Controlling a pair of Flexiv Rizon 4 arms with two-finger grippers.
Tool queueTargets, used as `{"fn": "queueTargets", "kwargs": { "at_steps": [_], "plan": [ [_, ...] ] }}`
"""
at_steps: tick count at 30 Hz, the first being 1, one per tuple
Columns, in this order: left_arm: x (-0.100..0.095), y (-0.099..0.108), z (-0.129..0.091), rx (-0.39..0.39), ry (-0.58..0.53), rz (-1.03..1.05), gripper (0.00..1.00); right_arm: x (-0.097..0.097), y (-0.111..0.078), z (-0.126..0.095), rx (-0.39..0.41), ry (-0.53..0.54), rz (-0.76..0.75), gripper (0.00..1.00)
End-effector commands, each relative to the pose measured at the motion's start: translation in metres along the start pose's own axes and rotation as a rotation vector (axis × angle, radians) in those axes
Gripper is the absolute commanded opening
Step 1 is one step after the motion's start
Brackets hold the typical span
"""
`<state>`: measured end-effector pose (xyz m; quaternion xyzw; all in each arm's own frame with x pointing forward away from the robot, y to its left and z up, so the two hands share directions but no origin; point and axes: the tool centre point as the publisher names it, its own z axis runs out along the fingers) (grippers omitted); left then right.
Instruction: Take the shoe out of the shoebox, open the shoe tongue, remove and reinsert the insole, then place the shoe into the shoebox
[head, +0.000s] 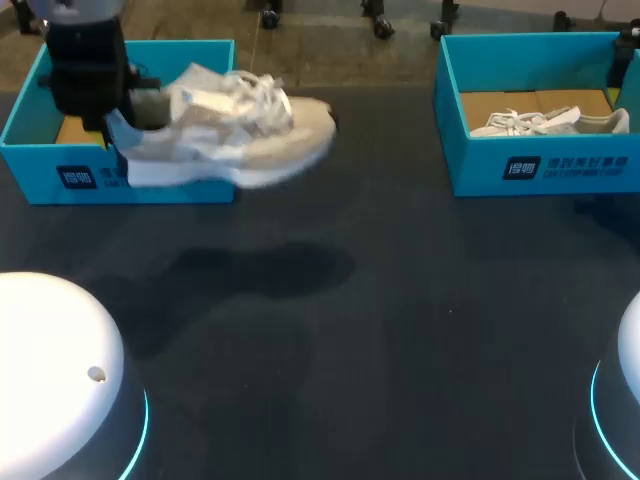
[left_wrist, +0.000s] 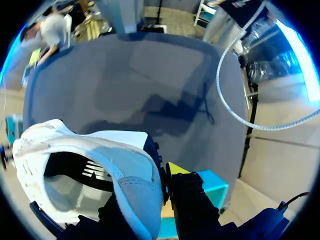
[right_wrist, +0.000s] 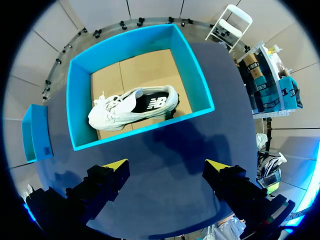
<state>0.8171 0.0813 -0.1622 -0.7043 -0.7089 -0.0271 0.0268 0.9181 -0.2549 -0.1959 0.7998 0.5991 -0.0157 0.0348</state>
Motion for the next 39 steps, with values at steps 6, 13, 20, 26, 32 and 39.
{"fn": "queueTargets", "kwargs": {
  "at_steps": [6,13,20,26,32,39],
  "plan": [
    [-0.065,-0.061,0.046,-0.14,0.019,0.149,0.0,0.0,0.0,0.0,0.0,0.001,0.0,1.0],
    [-0.11,-0.096,0.076,-0.088,0.011,0.228,0.0,0.0,0.0,0.0,0.0,0.001,0.0,1.0],
    [-0.114,-0.098,0.078,-0.077,0.003,0.233,0.0,0.0,0.0,0.0,0.0,0.001,0.0,1.0],
    [-0.114,-0.098,0.078,-0.077,0.003,0.233,0.0,0.0,0.0,0.0,0.0,0.001,0.0,1.0],
    [-0.144,-0.103,0.102,-0.113,0.006,0.262,0.0,0.0,0.0,0.0,0.0,0.001,0.0,1.0],
    [-0.189,-0.101,0.139,-0.074,0.022,0.277,0.0,0.0,0.0,0.0,0.0,0.001,0.0,1.0]
  ]
}}
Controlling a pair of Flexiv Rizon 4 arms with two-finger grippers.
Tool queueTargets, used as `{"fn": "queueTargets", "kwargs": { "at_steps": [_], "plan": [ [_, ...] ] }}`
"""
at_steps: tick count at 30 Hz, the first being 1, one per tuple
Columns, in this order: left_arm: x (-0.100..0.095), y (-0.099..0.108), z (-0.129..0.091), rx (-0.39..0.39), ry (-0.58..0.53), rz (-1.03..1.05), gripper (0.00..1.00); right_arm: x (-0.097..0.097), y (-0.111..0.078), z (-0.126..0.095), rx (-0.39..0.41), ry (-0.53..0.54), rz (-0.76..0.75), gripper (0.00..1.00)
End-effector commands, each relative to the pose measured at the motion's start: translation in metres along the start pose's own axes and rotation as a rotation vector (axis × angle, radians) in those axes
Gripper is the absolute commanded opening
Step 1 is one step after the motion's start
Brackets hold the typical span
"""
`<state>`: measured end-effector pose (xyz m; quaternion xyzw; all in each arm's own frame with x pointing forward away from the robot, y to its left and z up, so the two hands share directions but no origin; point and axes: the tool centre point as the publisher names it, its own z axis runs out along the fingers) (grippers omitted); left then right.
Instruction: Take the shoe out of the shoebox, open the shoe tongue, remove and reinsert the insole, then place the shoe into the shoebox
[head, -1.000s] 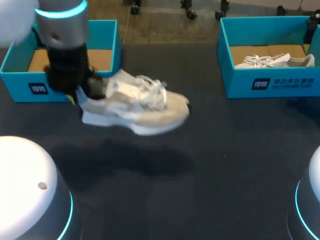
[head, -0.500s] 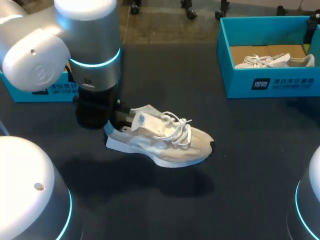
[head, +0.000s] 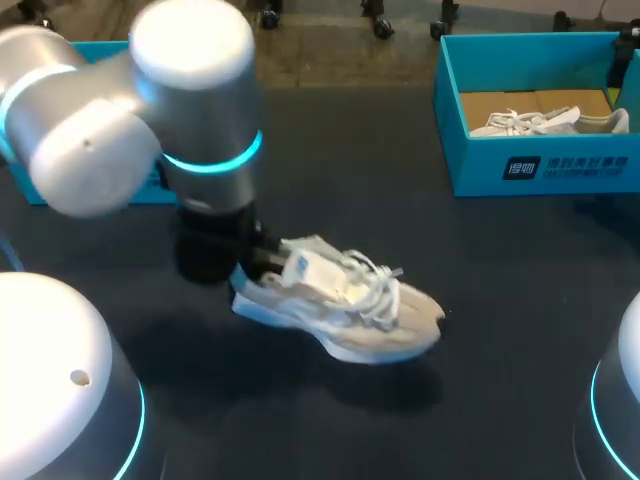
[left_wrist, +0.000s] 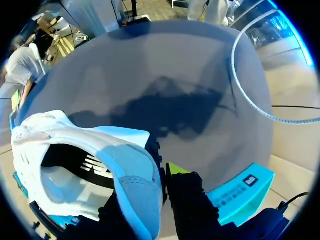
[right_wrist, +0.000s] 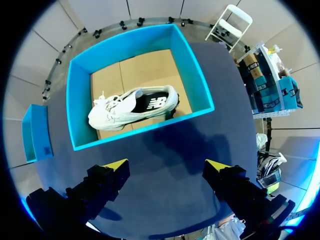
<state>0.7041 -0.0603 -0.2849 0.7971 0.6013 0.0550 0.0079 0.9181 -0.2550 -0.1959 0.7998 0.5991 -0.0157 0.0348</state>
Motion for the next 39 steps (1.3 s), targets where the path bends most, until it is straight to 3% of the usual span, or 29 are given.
{"fn": "queueTargets", "kwargs": {
  "at_steps": [1,15,39],
  "plan": [
    [-0.039,0.022,0.034,0.042,0.027,0.002,0.0,0.0,0.0,0.0,0.0,0.001,0.0,1.0],
    [-0.079,0.025,0.084,0.099,0.051,-0.063,0.0,0.0,0.0,0.0,0.0,0.001,0.0,1.0],
    [-0.091,0.024,0.109,0.15,0.083,-0.114,0.0,0.0,0.0,0.0,0.0,0.001,0.0,1.0]
  ]
}}
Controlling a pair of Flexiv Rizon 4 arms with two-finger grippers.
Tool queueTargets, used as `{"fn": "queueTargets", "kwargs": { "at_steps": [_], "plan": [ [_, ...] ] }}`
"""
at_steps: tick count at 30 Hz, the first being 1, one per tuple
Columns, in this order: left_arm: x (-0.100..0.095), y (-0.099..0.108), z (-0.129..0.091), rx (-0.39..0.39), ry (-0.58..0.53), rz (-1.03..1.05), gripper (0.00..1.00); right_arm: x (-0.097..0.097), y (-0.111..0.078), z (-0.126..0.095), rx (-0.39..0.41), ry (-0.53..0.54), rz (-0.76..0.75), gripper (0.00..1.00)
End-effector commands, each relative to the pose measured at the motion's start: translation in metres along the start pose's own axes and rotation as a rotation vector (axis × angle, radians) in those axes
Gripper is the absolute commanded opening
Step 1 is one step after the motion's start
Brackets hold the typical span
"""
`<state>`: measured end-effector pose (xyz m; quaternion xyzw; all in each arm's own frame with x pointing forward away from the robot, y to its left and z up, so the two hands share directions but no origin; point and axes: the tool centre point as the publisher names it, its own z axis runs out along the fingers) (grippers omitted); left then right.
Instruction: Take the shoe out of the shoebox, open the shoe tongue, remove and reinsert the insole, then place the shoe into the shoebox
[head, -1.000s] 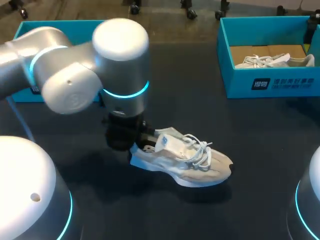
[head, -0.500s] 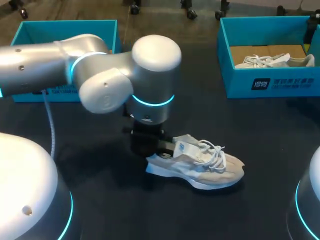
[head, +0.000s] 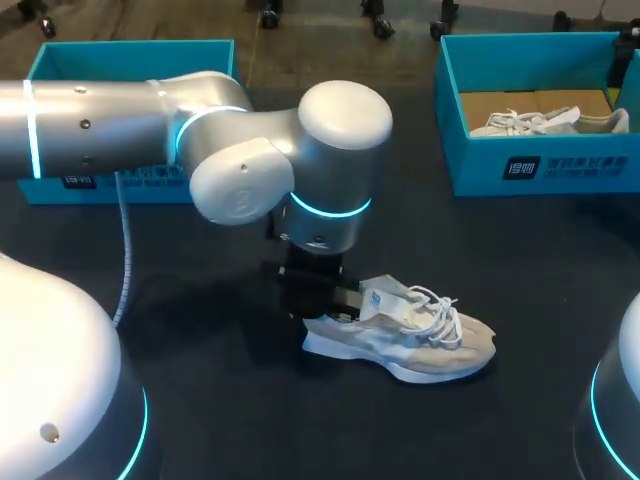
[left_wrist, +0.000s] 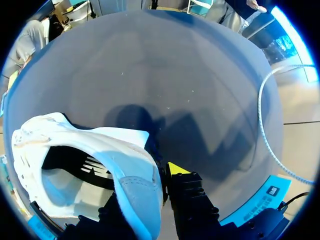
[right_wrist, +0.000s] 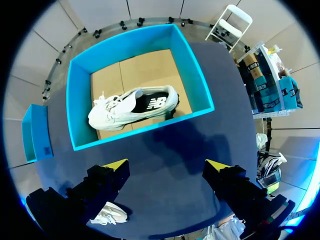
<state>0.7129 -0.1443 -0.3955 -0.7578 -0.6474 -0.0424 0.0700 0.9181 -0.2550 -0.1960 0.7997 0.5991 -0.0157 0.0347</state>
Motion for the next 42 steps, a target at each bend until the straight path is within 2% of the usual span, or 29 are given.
{"fn": "queueTargets", "kwargs": {
  "at_steps": [1,3,4,5,6,8,14,18,22,23,24,36,37,39,40,41,42],
  "plan": [
    [-0.005,0.001,0.003,0.006,0.004,-0.001,0.0,0.0,0.0,0.0,0.0,0.001,0.0,1.0],
    [-0.005,0.0,0.004,0.009,-0.002,0.0,0.02,0.0,0.0,0.0,0.0,0.001,0.0,1.0],
    [-0.004,-0.002,0.005,0.008,-0.009,0.002,0.34,0.0,0.0,0.0,0.0,0.001,0.0,1.0],
    [-0.004,-0.002,0.005,0.008,-0.009,0.002,0.34,0.0,0.0,0.0,0.0,0.001,0.0,1.0],
    [-0.004,-0.002,0.005,0.009,-0.013,0.005,0.74,0.0,0.0,0.0,0.0,0.001,0.0,1.0],
    [-0.003,-0.004,0.004,0.006,-0.023,0.008,0.98,0.0,0.0,0.0,0.0,0.001,0.0,1.0],
    [-0.001,-0.015,-0.018,-0.026,-0.076,0.002,1.0,0.0,0.0,0.0,0.0,0.001,0.0,1.0],
    [0.005,-0.024,-0.048,-0.025,-0.156,-0.064,1.0,0.0,0.0,0.0,0.0,0.001,0.0,1.0],
    [0.014,-0.031,-0.074,0.048,-0.253,-0.157,1.0,0.0,0.0,0.0,0.0,0.001,0.0,1.0],
    [0.018,-0.033,-0.082,0.123,-0.291,-0.201,1.0,0.0,0.0,0.0,0.0,0.001,0.0,1.0],
    [0.022,-0.035,-0.087,0.153,-0.297,-0.249,1.0,0.0,0.0,0.0,0.0,0.001,0.0,1.0],
    [0.022,-0.035,-0.087,0.153,-0.297,-0.249,1.0,0.0,0.0,0.0,0.0,0.001,0.0,1.0],
    [0.036,-0.037,-0.094,0.181,-0.341,-0.255,1.0,0.0,0.0,0.0,0.0,0.001,0.0,1.0],
    [0.047,-0.04,-0.099,0.239,-0.348,-0.305,1.0,0.0,0.0,0.0,0.0,0.001,0.0,1.0],
    [0.047,-0.04,-0.099,0.239,-0.348,-0.305,1.0,0.0,0.0,0.0,0.0,0.001,0.0,1.0],
    [0.067,-0.044,-0.103,0.331,-0.421,-0.388,1.0,0.0,0.0,0.0,0.0,0.001,0.0,1.0],
    [0.07,-0.045,-0.104,0.342,-0.432,-0.405,1.0,0.0,0.0,0.0,0.0,0.001,0.0,1.0]
  ]
}}
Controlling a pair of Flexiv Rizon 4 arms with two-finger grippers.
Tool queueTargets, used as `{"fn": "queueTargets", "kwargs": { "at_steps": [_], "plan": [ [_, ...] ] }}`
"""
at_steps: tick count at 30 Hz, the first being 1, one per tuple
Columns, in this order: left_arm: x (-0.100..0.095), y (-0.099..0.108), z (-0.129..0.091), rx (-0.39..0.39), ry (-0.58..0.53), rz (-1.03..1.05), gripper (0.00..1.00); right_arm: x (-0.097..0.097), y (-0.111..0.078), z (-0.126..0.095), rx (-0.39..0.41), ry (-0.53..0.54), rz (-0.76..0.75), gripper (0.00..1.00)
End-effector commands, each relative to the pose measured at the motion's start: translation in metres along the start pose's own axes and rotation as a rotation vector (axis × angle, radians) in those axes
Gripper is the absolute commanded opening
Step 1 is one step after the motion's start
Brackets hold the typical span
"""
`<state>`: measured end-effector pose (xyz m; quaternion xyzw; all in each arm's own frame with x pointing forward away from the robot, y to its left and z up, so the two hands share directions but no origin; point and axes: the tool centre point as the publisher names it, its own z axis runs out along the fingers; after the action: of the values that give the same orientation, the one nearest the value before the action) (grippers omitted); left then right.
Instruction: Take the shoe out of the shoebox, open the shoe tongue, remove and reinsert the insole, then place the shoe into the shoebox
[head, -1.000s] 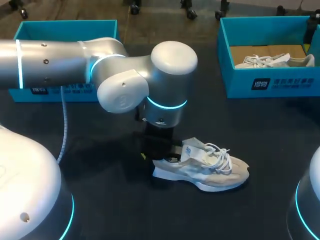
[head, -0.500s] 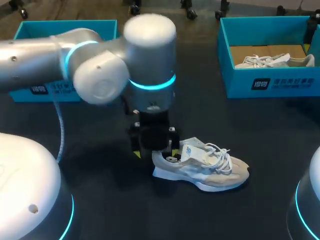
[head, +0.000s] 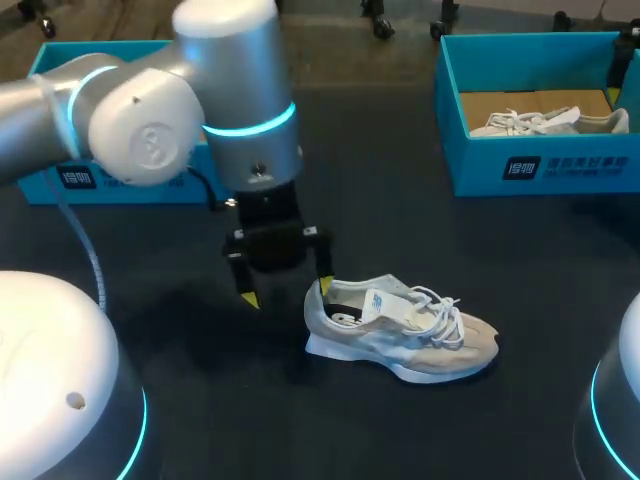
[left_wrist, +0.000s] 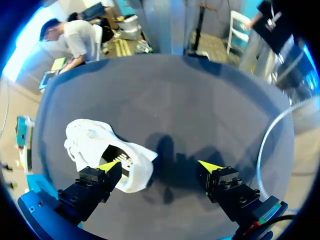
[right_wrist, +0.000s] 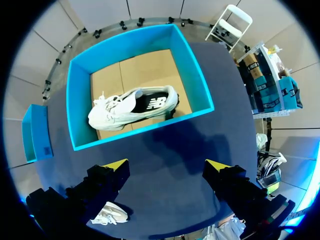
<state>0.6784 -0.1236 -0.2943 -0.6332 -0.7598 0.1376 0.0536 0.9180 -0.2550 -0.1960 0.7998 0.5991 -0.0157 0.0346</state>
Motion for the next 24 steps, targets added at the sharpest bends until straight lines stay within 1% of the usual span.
{"fn": "queueTargets", "kwargs": {
  "at_steps": [1,3,4,6,7,8,19,21,24],
  "plan": [
    [0.044,0.005,-0.025,0.136,-0.166,-0.177,1.0,0.0,0.0,0.0,0.0,0.0,0.0,1.0],
    [0.053,0.004,-0.029,0.188,-0.2,-0.244,1.0,0.0,0.0,0.0,0.0,0.0,0.0,1.0],
    [0.06,0.004,-0.031,0.222,-0.224,-0.313,1.0,0.0,0.0,0.0,0.0,0.0,0.0,1.0],
    [0.07,0.006,-0.034,0.315,-0.249,-0.487,1.0,0.0,0.0,0.0,0.0,0.0,0.0,1.0],
    [0.075,0.006,-0.034,0.346,-0.221,-0.592,1.0,0.0,0.0,0.0,0.0,0.0,0.0,1.0],
    [0.08,0.004,-0.031,0.311,-0.19,-0.642,1.0,0.0,0.0,0.0,0.0,0.0,0.0,1.0],
    [0.08,0.004,-0.031,0.311,-0.19,-0.642,1.0,0.0,0.0,0.0,0.0,0.0,0.0,1.0],
    [0.08,0.007,-0.031,0.428,-0.259,-0.727,1.0,0.0,0.0,0.0,0.0,0.0,0.0,1.0],
    [0.08,0.008,-0.02,0.513,-0.325,-0.766,1.0,0.0,0.0,0.0,0.0,0.0,0.0,1.0]
  ]
}}
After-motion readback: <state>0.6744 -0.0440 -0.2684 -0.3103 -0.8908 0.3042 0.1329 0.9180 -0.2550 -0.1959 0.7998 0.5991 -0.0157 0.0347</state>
